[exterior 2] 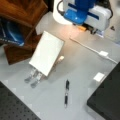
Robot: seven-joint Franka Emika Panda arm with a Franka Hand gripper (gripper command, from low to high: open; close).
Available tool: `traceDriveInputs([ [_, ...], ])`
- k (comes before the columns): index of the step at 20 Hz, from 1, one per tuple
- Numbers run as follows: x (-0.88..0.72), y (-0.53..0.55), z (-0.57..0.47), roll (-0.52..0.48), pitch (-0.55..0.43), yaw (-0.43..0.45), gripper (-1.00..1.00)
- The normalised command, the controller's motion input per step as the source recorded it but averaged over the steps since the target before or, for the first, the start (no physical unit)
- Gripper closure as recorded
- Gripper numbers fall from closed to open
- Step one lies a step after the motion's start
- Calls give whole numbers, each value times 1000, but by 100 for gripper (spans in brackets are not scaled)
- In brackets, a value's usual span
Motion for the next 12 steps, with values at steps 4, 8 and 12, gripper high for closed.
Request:
traceDriveInputs([
  [4, 223, 417, -130, 187, 62, 147, -100],
  [8, 255, 291, -66, 299, 40, 71, -100],
  [12, 294, 186, -56, 274, 60, 21, -100],
])
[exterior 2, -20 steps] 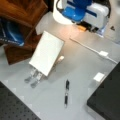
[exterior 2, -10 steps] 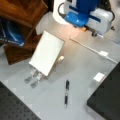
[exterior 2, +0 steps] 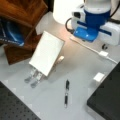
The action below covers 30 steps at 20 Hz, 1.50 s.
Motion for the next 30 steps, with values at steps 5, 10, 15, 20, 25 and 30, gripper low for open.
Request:
traceDriveInputs([
  [5, 336, 221, -111, 280, 46, -14, -100],
  [10, 334, 246, -111, 424, 29, -68, -100],
  [15, 241, 164, -31, 376, 11, 3, -100],
  [20, 187, 119, -12, 287, 51, -11, -100],
  [25, 199, 57, -152, 287, 60, 2, -100],
  [30, 199, 35, -270, 376, 1, 26, -100],
])
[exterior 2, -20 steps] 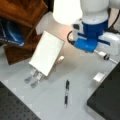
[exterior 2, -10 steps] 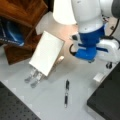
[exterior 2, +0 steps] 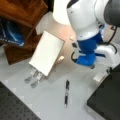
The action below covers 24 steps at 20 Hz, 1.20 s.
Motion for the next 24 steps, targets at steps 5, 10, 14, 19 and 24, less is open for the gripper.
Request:
traceDriveInputs([
  [5, 126, -36, -177, 344, -30, -4, -100],
  [10, 59, -56, -75, 245, -32, -11, -100],
  [14, 1, -76, -82, 240, -37, 9, -100],
  [19, -19, -114, -164, 310, -72, 22, -100],
  [24, -35, -241, -249, 347, -62, 47, -100],
])
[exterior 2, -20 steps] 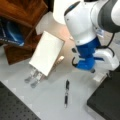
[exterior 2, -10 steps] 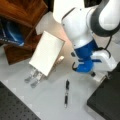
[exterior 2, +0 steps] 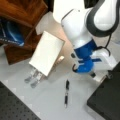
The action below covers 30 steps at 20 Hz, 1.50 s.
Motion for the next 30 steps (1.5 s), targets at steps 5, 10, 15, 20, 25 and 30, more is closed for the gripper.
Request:
traceDriveInputs([
  [5, 15, -256, -205, 323, -19, 22, -100],
  [10, 103, -114, -102, 327, -39, 7, -100],
  [15, 178, 8, -77, 355, -103, -10, -100],
  [20, 212, 17, -88, 298, -88, 5, -100],
  [25, 175, 8, -21, 193, -56, 44, -100],
  [30, 97, -26, 57, 152, -24, 41, -100],
])
